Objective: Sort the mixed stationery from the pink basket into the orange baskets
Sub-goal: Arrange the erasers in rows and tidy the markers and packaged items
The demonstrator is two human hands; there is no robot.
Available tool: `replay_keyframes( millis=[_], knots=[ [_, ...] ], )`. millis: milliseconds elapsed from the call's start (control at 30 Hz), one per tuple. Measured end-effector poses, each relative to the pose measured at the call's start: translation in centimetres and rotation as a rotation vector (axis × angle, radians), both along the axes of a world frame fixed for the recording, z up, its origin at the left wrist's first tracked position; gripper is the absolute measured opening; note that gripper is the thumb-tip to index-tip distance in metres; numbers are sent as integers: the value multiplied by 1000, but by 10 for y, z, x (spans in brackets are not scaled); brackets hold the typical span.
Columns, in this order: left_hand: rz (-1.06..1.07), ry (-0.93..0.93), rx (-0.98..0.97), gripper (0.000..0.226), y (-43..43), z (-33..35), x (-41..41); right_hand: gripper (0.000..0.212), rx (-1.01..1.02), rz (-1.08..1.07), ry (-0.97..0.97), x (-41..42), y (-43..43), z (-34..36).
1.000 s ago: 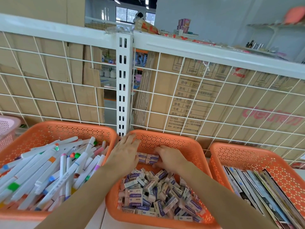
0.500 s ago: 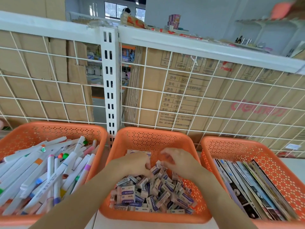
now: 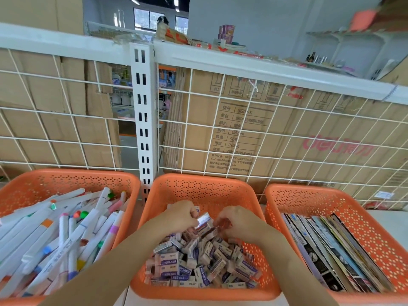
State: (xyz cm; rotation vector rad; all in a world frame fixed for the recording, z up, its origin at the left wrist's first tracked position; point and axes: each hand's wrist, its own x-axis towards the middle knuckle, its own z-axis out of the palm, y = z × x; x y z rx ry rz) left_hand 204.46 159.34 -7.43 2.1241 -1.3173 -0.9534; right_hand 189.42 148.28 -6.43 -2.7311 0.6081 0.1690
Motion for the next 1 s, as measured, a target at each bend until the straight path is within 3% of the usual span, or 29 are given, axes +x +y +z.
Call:
replay_keyframes(
  millis=[100,200,400,467,600,667,867,1000],
  knots=[
    [96,123,-53,7,1,1,3,20,-15,-31,-2,1,2,1],
    [163,172,-101,15,0,2,2,20,-28,-7,1,1,4,1],
    [243,232,-141,10,0,2,5,20,-47,28,-30,4,6,-1],
    [271,252,-170,10,0,2,6,10,48,-65,-140,4,2,-1],
    [323,425,-224,8,1,9,6,11,559,-298,-406,1,4,9],
    [295,536,-243,9,2,14,2,6,712,-347,-447,1,6,14],
    [234,629,-260,15,7,20,-2,32,835,-416,-449,7,9,18],
    [212,689,-270,19,9,22,-2,30,860,-432,-492,9,10,18]
  ],
)
